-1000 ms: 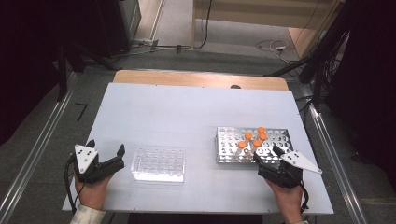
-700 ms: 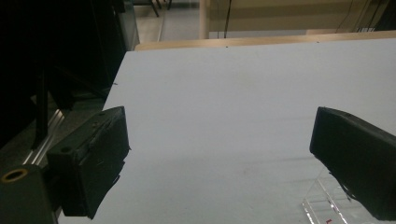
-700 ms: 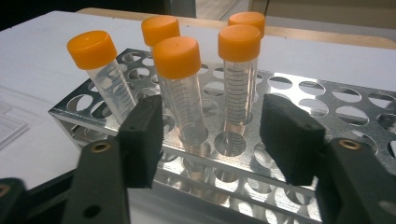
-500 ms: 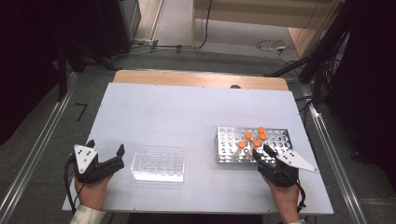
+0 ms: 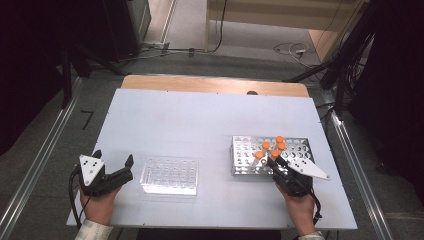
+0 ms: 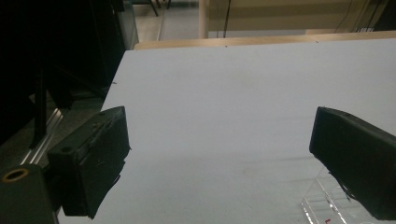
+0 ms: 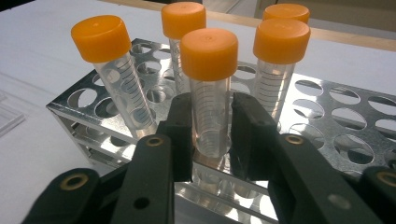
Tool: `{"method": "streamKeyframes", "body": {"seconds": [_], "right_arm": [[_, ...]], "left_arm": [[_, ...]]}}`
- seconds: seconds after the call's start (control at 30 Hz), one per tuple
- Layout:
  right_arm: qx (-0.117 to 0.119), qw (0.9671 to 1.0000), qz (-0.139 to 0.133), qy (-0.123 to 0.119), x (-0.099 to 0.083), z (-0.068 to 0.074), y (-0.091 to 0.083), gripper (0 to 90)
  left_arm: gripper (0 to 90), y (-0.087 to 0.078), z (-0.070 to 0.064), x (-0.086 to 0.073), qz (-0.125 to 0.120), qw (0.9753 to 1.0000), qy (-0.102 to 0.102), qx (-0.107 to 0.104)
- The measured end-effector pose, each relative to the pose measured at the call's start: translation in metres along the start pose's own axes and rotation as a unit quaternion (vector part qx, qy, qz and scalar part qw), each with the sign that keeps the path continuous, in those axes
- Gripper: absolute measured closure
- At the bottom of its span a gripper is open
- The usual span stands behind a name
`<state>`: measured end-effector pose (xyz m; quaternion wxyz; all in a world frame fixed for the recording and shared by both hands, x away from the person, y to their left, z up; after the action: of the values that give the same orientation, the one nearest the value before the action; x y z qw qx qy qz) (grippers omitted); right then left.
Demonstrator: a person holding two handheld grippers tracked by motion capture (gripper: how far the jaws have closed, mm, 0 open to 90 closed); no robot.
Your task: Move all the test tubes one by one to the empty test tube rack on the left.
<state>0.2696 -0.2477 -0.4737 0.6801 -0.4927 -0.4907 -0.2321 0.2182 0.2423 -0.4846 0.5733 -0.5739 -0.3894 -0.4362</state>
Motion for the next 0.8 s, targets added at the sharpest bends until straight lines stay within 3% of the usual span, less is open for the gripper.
{"method": "streamKeyframes", "body": {"seconds": [0.2,0.8], "right_arm": [[-0.004,0.9999,-0.012,-0.001,0.002,0.000,-0.003,71.2],[-0.006,0.9966,-0.082,0.006,0.023,0.004,-0.032,71.7]], "left_arm": [[5.3,0.000,0.000,0.000,-0.002,1.0000,-0.001,0.001],[5.9,-0.004,-0.003,0.003,-0.005,1.0000,-0.001,-0.003]]}}
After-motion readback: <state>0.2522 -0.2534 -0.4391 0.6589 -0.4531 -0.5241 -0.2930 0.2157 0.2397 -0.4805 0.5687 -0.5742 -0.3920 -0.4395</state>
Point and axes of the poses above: each handheld gripper's, and its own axes: y roughly forward along the jaws, x roughly out of its top, z roughly to its left, the point moved 2 cm from there along y, roughly forward along the jaws, and after that the axes turned 3 degrees about y, right-handed, at the moved point
